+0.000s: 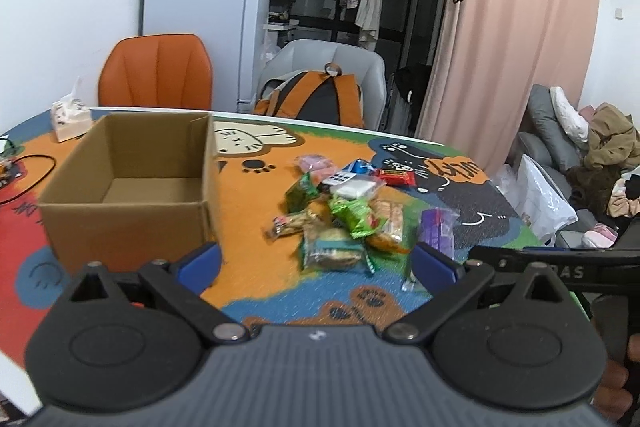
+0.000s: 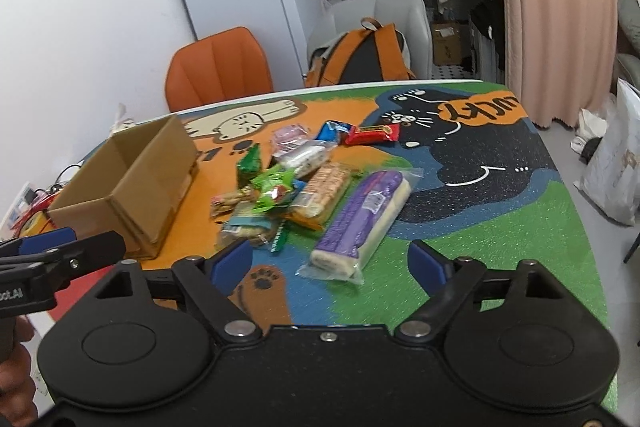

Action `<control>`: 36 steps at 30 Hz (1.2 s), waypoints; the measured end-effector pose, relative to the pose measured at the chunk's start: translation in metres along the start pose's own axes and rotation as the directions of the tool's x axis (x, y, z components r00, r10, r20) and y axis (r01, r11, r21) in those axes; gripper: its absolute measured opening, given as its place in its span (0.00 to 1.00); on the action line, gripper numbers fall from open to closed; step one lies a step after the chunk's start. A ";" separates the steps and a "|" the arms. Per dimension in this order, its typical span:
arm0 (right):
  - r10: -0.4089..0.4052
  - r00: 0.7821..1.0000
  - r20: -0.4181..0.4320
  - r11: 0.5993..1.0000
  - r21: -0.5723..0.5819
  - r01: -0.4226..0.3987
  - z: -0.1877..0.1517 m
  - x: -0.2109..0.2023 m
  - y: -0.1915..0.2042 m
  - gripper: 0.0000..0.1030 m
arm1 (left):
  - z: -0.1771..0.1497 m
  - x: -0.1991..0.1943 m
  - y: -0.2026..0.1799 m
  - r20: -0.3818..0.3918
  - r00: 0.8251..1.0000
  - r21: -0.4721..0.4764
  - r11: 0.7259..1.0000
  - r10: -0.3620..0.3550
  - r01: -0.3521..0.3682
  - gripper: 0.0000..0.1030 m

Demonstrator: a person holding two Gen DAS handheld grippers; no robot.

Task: Organize snacks
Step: 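Grasp the green-wrapped cracker pack with the left tool while the right tool grasps the purple bar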

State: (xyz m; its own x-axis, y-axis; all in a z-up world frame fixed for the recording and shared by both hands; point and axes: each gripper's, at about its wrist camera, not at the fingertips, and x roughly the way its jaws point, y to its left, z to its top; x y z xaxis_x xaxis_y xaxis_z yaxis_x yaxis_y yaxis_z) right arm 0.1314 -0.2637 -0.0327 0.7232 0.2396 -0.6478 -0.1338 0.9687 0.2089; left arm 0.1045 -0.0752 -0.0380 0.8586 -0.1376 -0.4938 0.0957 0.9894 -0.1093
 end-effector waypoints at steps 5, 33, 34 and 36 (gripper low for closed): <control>0.003 1.000 -0.026 1.000 0.010 -0.003 0.002 0.020 -0.005 0.78 | 0.005 0.022 -0.003 -0.006 1.000 -0.005 1.000 -0.008 0.008 0.92; -0.019 0.988 -0.151 1.000 -0.005 0.018 0.011 0.088 -0.028 0.56 | -0.004 0.138 -0.023 -0.171 0.985 0.028 1.000 0.018 -0.013 0.73; -0.030 0.988 -0.150 1.000 -0.008 0.029 0.012 0.087 -0.028 0.56 | -0.005 0.139 -0.024 -0.171 0.985 0.032 0.999 0.030 -0.025 0.73; -0.049 0.988 -0.147 0.999 -0.016 0.047 0.014 0.084 -0.029 0.55 | -0.006 0.142 -0.026 -0.166 0.985 0.037 0.998 0.051 -0.045 0.73</control>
State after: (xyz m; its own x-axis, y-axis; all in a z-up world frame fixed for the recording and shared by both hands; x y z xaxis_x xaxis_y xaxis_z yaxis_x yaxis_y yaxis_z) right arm 0.2051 -0.2727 -0.0831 0.6216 0.1985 -0.7578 -0.1103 0.9799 0.1662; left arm 0.2211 -0.1202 -0.1103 0.7671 -0.0931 -0.6348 0.0755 0.9956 -0.0547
